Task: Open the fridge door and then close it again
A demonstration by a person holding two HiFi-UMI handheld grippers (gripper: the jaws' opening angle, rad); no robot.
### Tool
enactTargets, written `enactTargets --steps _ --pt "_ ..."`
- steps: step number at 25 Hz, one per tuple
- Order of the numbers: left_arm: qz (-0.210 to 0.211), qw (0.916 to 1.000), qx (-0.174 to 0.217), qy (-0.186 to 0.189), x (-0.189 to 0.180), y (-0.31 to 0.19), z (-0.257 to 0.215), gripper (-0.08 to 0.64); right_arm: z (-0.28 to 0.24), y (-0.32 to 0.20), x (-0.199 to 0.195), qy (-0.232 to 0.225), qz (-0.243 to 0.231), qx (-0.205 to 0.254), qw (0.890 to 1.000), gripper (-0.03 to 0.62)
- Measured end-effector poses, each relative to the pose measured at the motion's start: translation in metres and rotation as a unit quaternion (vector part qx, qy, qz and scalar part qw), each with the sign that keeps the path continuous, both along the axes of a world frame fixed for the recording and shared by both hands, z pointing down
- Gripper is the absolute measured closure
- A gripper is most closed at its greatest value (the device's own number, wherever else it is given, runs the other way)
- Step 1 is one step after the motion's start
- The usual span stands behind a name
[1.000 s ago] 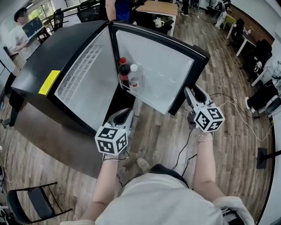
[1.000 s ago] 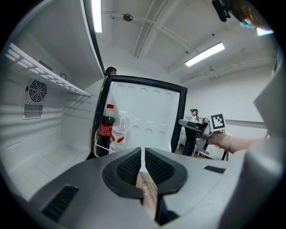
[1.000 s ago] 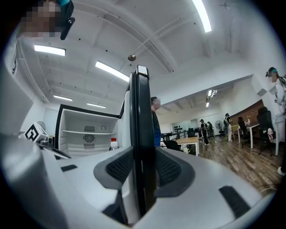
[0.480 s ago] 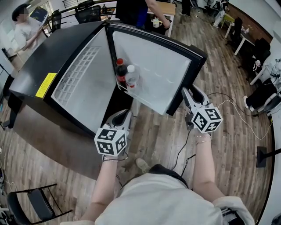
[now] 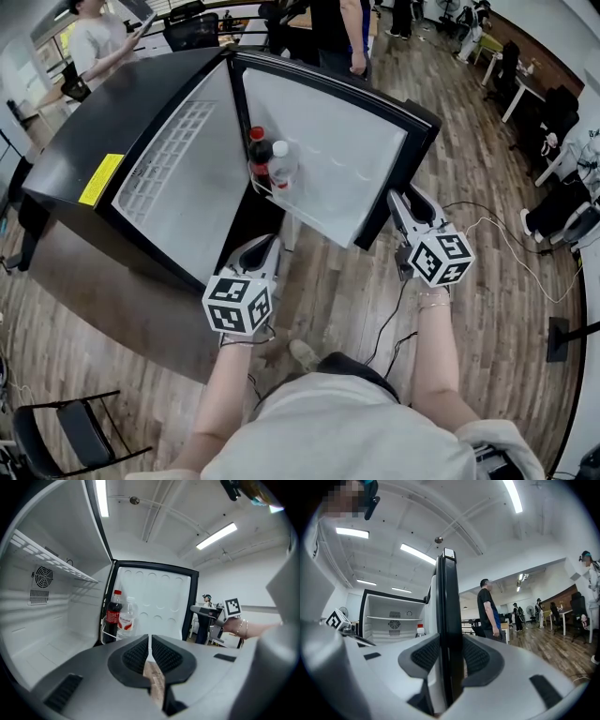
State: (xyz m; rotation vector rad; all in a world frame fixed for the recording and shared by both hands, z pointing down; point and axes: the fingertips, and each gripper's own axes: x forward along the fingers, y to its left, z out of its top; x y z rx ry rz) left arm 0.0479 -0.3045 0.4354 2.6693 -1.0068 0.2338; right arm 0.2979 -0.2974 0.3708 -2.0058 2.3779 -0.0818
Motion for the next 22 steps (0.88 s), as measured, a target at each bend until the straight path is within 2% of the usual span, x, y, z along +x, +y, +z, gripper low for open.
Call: enactTargets --steps 8,18,22 --pt "-0.003 1.0000 -0.006 0.006 -0.005 0.015 -0.001 0.538 -0.002 0.011 -0.011 0.007 -0.001 -0.008 1.000 0.443" --pt "-0.014 0.9998 -0.017 0.005 -0.027 0.033 0.005 0.538 0.000 0.031 -0.043 0.019 0.003 0.004 1.000 0.446" --pt "-0.015 0.9998 -0.011 0.008 -0.038 0.041 0.001 0.538 0.000 0.041 -0.066 0.024 -0.011 0.008 1.000 0.447"
